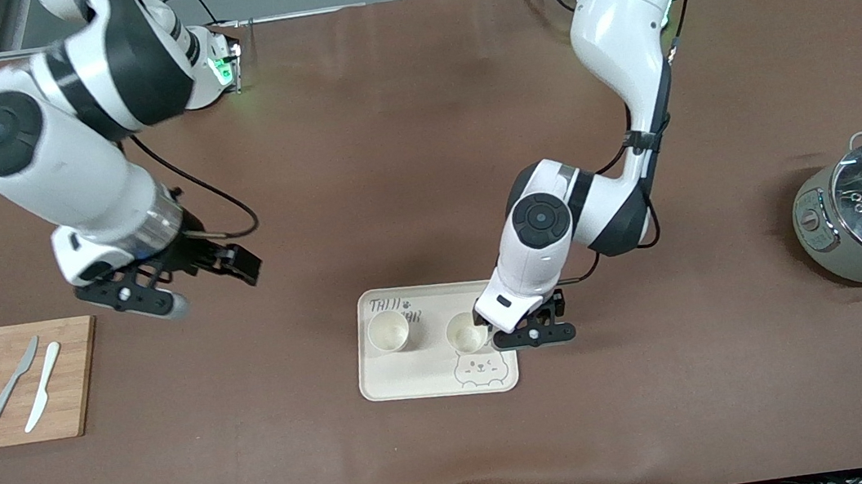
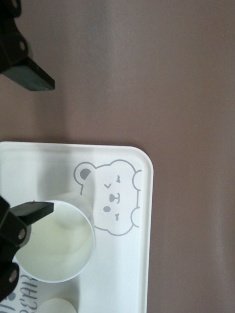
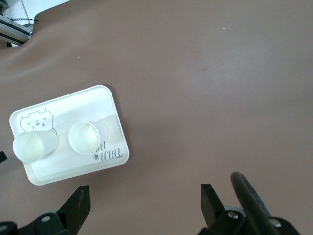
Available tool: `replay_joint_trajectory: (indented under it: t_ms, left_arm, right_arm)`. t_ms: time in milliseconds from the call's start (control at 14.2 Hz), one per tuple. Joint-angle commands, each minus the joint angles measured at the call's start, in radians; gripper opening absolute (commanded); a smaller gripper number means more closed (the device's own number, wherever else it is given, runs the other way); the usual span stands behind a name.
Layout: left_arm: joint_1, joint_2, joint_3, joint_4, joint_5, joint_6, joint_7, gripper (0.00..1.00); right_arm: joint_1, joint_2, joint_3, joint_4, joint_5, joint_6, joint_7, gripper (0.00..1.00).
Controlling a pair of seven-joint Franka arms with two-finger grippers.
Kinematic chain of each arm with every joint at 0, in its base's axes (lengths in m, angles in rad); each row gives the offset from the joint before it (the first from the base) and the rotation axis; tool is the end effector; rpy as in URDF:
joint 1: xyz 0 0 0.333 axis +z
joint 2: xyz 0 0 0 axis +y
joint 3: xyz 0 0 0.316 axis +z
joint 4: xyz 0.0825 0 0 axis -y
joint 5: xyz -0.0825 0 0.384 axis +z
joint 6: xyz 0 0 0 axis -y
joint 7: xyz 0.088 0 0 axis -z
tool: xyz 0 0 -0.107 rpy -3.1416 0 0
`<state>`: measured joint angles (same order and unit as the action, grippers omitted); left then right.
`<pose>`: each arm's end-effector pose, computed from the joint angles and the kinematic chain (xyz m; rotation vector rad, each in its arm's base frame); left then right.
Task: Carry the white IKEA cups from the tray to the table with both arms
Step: 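Lower both grippers over the two white paper cups on the tray, then close both grippers around the rims of the white cups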
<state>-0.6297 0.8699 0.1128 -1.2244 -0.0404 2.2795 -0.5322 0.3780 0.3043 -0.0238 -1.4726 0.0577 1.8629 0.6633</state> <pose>0.6604 -0.4055 0.2669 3.0750 -0.0143 0.2918 0.6196 0.2360 0.5130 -3.0165 0.4898 -0.0786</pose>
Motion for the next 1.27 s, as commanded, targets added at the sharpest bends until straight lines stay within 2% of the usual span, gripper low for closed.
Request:
replay_joint_trajectory:
  t_ms: [0, 212, 424, 636, 777, 848, 919, 1060, 1201]
  left_arm:
    - [-0.028, 0.037, 0.025, 0.046, -0.003, 0.026, -0.029, 1.00]
    - [-0.044, 0.072, 0.033, 0.062, -0.004, 0.043, -0.041, 1.00]
    - [-0.064, 0.153, 0.054, 0.147, -0.004, 0.061, -0.090, 1.00]
    - [-0.084, 0.159, 0.068, 0.152, -0.004, 0.061, -0.094, 1.00]
    - [-0.085, 0.159, 0.070, 0.152, -0.004, 0.061, -0.095, 1.00]
    - [-0.085, 0.155, 0.059, 0.152, -0.006, 0.060, -0.107, 0.97]
    - [-0.085, 0.147, 0.051, 0.151, -0.015, 0.052, -0.162, 0.36]
    - [-0.090, 0.140, 0.048, 0.148, -0.024, 0.048, -0.221, 0.00]
    - [-0.090, 0.138, 0.047, 0.148, -0.029, 0.048, -0.247, 0.00]
  right_arm:
    - [0.033, 0.071, -0.010, 0.012, 0.001, 0.062, 0.027, 1.00]
    - [0.055, 0.142, -0.010, 0.023, 0.004, 0.129, 0.036, 1.00]
    - [0.084, 0.222, -0.010, 0.026, 0.001, 0.222, 0.073, 1.00]
    - [0.098, 0.283, -0.010, 0.032, 0.002, 0.297, 0.099, 1.00]
    - [0.104, 0.324, -0.010, 0.064, 0.004, 0.297, 0.105, 1.00]
    - [0.108, 0.329, -0.010, 0.066, 0.004, 0.299, 0.105, 1.00]
    - [0.110, 0.337, -0.010, 0.067, 0.005, 0.300, 0.107, 1.00]
    - [0.122, 0.354, -0.010, 0.075, 0.005, 0.312, 0.108, 1.00]
    - [0.127, 0.372, -0.010, 0.077, 0.007, 0.343, 0.122, 1.00]
